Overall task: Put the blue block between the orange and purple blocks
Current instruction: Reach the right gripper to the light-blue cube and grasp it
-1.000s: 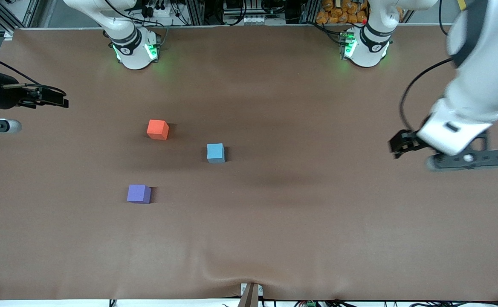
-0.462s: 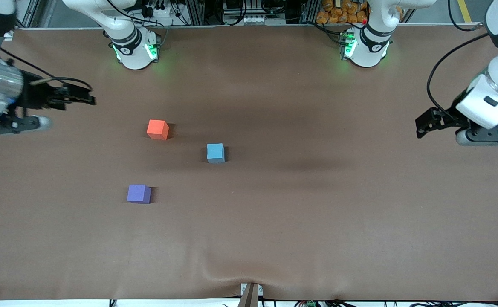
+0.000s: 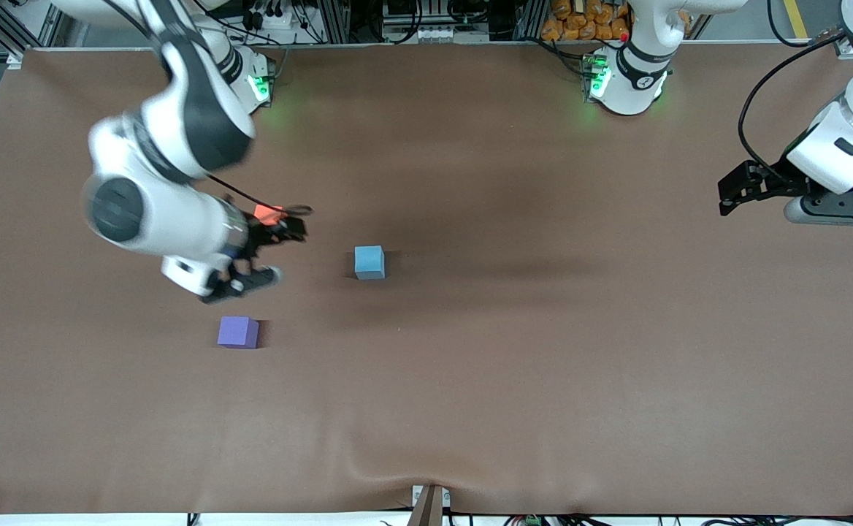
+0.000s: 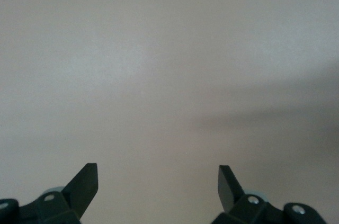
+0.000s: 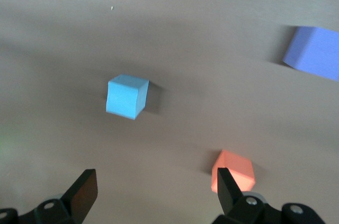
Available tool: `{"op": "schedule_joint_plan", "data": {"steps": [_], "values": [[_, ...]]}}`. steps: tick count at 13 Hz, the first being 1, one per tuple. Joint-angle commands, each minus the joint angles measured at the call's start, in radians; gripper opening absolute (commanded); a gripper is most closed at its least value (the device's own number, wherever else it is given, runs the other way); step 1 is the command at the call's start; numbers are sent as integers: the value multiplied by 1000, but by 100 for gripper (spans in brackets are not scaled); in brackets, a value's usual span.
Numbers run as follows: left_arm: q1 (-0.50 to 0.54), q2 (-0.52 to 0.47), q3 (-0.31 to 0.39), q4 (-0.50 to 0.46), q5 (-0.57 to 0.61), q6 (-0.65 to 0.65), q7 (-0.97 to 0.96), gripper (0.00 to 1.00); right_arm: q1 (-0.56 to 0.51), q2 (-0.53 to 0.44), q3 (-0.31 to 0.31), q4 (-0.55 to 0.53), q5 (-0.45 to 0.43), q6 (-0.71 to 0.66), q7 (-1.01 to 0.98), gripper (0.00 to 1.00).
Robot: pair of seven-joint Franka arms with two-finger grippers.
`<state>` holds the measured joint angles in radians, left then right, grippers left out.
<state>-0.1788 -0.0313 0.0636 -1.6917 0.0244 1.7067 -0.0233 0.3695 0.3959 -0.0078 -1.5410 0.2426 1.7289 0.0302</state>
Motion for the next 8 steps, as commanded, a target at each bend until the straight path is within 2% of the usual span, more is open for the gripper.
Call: {"op": "schedule_joint_plan", "data": {"steps": [1,6,8], "values": [[7,-36,-8,-39,-14,2,19,100,67,43,-12,18,-2,84,-3,100],[2,-21,-8,-23,-12,4,19,100,186,150,-14,-8,-11,329,103,100],[1,-1,-8,3,-14,5,19,100,221,193,-14,-5,-122,366,155,100]]}}
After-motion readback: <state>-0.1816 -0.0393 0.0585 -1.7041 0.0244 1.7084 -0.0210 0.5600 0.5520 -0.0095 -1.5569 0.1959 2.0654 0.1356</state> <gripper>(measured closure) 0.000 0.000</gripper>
